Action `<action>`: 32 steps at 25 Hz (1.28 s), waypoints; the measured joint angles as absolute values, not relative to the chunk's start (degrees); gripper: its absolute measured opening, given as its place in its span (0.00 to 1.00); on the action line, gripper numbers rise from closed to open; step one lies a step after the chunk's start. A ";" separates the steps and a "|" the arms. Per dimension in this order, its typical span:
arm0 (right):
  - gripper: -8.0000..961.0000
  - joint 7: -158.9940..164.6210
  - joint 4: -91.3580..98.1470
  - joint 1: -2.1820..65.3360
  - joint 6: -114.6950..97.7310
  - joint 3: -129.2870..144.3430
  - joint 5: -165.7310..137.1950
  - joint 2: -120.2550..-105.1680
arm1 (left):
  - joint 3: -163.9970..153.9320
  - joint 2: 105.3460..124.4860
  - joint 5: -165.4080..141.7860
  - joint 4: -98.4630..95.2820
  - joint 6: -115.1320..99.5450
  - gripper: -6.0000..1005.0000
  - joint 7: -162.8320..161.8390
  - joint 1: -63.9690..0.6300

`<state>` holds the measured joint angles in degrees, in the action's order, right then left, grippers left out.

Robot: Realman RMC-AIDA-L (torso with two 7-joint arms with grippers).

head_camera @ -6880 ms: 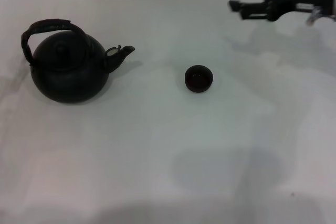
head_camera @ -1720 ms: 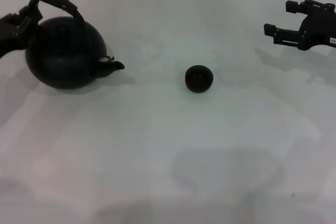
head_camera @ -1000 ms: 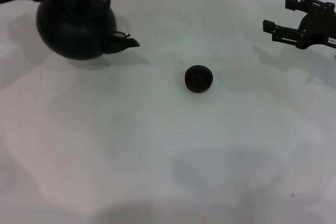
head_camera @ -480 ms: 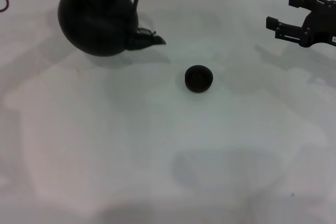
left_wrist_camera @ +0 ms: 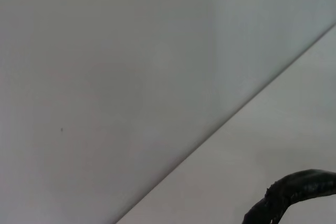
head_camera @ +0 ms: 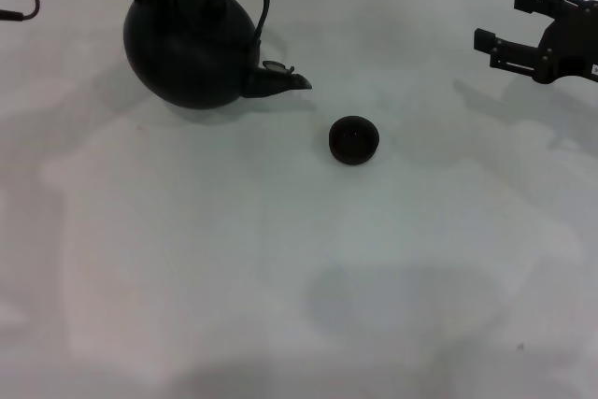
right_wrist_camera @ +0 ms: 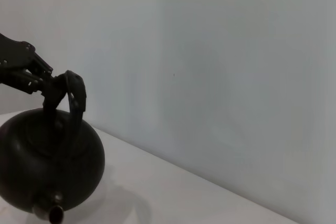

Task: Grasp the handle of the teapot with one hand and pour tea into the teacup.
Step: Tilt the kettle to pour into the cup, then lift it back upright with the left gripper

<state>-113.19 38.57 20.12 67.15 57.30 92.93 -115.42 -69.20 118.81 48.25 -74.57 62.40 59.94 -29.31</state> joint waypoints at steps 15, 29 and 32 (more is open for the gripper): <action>0.89 -113.80 37.78 20.70 66.72 57.08 93.08 -115.44 | -78.57 118.90 42.24 -77.37 59.48 0.17 55.76 -32.66; 0.89 -114.43 37.11 20.92 65.78 56.51 93.08 -115.31 | -85.09 118.98 36.26 -79.02 59.48 0.15 54.23 -34.79; 0.89 -114.43 37.07 20.96 65.37 56.51 93.08 -115.33 | -85.51 119.00 35.65 -79.11 59.42 0.15 53.97 -35.20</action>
<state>-114.43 37.07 20.96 65.37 56.51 93.08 -115.33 -85.51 119.00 35.65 -79.11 59.42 53.97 -35.20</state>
